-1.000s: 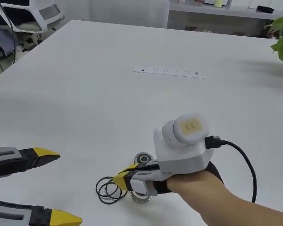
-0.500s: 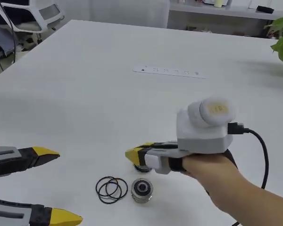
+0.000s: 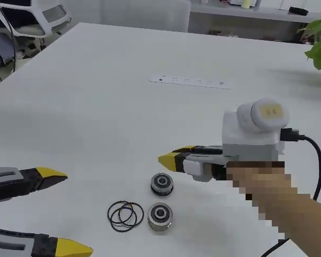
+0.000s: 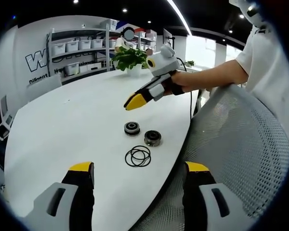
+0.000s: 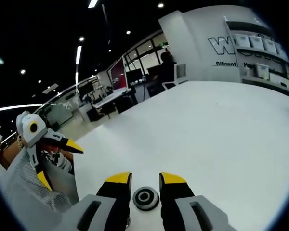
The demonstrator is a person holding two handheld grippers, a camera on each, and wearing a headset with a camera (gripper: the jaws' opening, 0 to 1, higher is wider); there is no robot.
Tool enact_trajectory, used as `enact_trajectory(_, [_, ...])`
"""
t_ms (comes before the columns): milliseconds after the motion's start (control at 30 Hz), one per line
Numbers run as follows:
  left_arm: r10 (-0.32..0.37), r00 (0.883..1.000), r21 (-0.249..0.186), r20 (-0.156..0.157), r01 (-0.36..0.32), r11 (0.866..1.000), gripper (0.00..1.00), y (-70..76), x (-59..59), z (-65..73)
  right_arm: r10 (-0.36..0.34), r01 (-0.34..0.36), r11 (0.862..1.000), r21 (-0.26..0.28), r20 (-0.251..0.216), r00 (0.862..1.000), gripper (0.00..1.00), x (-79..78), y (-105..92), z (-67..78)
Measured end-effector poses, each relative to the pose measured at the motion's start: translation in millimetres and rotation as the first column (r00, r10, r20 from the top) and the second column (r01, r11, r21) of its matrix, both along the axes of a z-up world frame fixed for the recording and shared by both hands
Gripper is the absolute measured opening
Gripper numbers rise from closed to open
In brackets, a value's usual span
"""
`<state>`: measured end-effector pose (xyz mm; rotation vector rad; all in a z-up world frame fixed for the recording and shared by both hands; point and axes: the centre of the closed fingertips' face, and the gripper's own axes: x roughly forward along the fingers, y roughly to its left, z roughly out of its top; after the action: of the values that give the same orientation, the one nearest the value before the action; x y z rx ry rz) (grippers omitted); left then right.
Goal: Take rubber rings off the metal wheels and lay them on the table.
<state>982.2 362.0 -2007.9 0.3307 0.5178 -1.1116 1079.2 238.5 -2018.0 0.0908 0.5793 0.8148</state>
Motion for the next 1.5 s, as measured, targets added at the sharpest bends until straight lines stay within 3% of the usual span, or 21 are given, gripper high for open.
enact_trajectory(400, [-0.027, 0.999, 0.005, 0.036, 0.026, 1.000, 0.74, -0.3, 0.5, 6.9, 0.075, -0.073, 0.992, -0.104, 0.016, 0.997, 0.27, -4.8, -11.6, -15.3])
enact_trajectory(567, [-0.017, 0.998, -0.002, 0.052, 0.017, 1.000, 0.74, 0.9, 5.2, 14.9, 0.134, -0.127, 0.964, -0.233, 0.014, 0.991, 0.27, -10.8, -20.5, -33.9])
enact_trajectory(700, [-0.038, 0.997, 0.006, 0.069, 0.038, 0.999, 0.74, -3.2, 7.5, 22.0, 0.159, -0.156, 0.955, -0.252, -0.007, 0.987, 0.27, -15.3, -20.7, -42.0])
enact_trajectory(800, [-0.047, 0.996, 0.039, 0.077, 0.044, 0.998, 0.74, -3.8, 10.1, 24.0, 0.184, -0.180, 0.939, -0.295, -0.014, 0.983, 0.28, -18.4, -22.1, -48.5])
enact_trajectory(900, [-0.055, 0.995, 0.036, 0.080, 0.052, 0.998, 0.74, -6.7, 12.1, 29.5, 0.208, -0.201, 0.928, -0.315, -0.014, 0.978, 0.28, -21.5, -20.2, -51.8])
enact_trajectory(1067, [-0.086, 0.990, 0.064, 0.108, 0.080, 0.995, 0.73, -14.6, 20.0, 40.0, 0.221, -0.216, 0.924, -0.316, -0.021, 0.975, 0.29, -23.5, -18.0, -53.8])
enact_trajectory(1167, [-0.107, 0.984, 0.068, 0.140, 0.098, 0.993, 0.72, -25.8, 29.7, 50.0, 0.227, -0.223, 0.922, -0.317, -0.024, 0.974, 0.30, -25.0, -16.7, -55.7])
enact_trajectory(1267, [-0.128, 0.980, 0.059, 0.153, 0.120, 0.991, 0.67, -39.4, 37.0, 58.0, 0.230, -0.226, 0.922, -0.314, -0.025, 0.973, 0.30, -26.1, -15.2, -55.9])
enact_trajectory(1333, [-0.147, 0.972, 0.053, 0.180, 0.140, 0.989, 0.66, -50.4, 42.8, 65.0, 0.233, -0.229, 0.921, -0.314, -0.024, 0.972, 0.30, -26.5, -14.5, -56.1])
enact_trajectory(1500, [-0.206, 0.955, 0.050, 0.213, 0.200, 0.979, 0.62, -73.9, 54.1, 71.3, 0.241, -0.237, 0.921, -0.310, -0.024, 0.970, 0.30, -27.3, -12.3, -56.9])
